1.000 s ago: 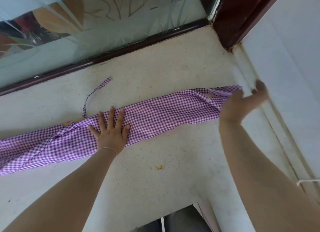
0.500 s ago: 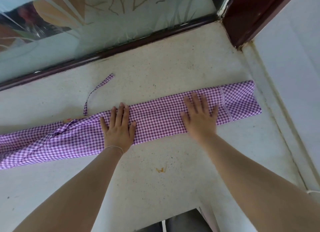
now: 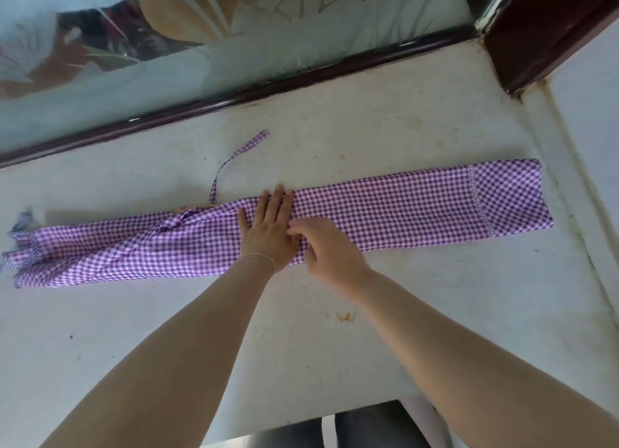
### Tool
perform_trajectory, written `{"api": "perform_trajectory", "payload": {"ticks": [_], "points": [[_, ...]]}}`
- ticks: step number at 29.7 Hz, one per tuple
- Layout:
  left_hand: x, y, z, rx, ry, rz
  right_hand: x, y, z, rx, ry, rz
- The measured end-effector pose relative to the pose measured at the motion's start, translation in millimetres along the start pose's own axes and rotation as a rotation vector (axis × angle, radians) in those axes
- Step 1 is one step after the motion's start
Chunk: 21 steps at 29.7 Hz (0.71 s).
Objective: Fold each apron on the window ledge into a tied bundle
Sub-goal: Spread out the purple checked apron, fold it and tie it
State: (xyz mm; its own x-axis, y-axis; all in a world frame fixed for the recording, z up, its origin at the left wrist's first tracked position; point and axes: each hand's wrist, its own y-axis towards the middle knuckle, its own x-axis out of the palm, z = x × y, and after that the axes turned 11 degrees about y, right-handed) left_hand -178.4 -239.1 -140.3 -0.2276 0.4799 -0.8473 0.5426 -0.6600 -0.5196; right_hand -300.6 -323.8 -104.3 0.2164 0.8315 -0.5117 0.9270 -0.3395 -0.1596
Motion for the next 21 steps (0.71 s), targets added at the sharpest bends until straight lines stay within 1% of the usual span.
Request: {"api": "perform_trajectory", "payload": {"ticks": [1, 2, 4, 6, 8, 9, 10, 12, 14, 15, 18, 19, 21], "points": [[-6, -2, -9, 0.024, -0.017, -0.027, 16, 5, -11, 0.037, 0.050, -0.022], [-13, -2, -11, 0.062, -0.042, -0.038, 22, 9, -12, 0.073, 0.045, -0.006], [-23, -9, -33, 0.121, -0.130, 0.020, 33, 19, -15, 0.182, -0.086, -0.002], [-24, -25, -59, 0.121, -0.190, 0.198, 38, 28, -22, 0.299, -0.256, -0.037], [-11, -47, -87, 0.024, -0.163, 0.399, 47, 38, -37, 0.410, -0.398, -0.103], [-3, -56, -100, -0.049, -0.159, 0.441, 50, 43, -45, 0.473, -0.440, -0.132], [7, -65, -113, -0.131, -0.174, 0.442, 52, 47, -51, 0.545, -0.458, -0.154], [26, -82, -161, -0.335, -0.220, 0.400, 70, 61, -71, 0.665, -0.483, -0.174], [42, -91, -206, -0.462, -0.211, 0.335, 85, 73, -87, 0.768, -0.499, -0.169], [46, -93, -225, -0.465, -0.186, 0.293, 91, 78, -92, 0.811, -0.494, -0.159], [50, -92, -259, -0.352, -0.178, 0.179, 108, 91, -102, 0.896, -0.439, -0.074], [49, -90, -265, -0.309, -0.197, 0.161, 112, 93, -104, 0.884, -0.437, -0.040], [47, -87, -274, -0.246, -0.198, 0.139, 129, 98, -113, 0.777, -0.477, 0.006]]}}
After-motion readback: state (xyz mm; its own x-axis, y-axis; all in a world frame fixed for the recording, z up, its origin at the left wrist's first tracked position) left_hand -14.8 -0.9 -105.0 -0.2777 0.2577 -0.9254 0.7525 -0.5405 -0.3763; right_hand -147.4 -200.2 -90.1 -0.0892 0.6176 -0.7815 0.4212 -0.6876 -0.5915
